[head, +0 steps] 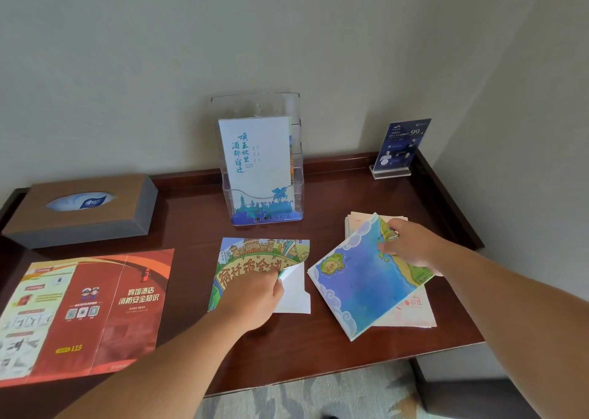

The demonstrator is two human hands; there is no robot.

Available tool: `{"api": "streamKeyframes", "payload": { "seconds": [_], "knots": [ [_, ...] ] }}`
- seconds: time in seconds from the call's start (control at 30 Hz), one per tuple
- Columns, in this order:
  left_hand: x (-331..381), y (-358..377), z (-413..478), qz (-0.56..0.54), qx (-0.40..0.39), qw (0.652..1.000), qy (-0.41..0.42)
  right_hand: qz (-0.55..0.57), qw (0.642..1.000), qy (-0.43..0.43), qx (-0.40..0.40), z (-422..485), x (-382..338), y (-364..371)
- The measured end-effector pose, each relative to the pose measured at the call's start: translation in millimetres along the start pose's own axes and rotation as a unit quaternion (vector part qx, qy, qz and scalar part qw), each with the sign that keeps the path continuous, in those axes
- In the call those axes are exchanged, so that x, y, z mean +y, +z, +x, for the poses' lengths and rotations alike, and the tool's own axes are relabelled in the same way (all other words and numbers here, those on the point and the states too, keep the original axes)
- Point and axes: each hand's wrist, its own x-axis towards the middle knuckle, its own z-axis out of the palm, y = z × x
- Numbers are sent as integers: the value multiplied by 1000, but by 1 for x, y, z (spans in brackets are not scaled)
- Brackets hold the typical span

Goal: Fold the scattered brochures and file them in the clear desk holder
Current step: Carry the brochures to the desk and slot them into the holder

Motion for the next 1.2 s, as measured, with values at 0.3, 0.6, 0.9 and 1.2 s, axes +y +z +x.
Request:
{"api": "streamKeyframes", "payload": {
  "seconds": [0.3, 0.6, 0.9, 1.2],
  "knots": [
    [0, -4, -1, -18, 0, 1000, -18, 126, 991, 16, -47, -7, -1, -7],
    [2, -22, 1, -89, 55, 994, -34, 240, 961, 71, -117, -13, 7, -5],
    [24, -27, -3, 13, 127, 990, 62, 335, 941, 40, -10, -8, -41, 74],
    [27, -15, -23, -14, 100, 989, 112, 338, 938, 79, -14, -7, -60, 113]
  ]
}}
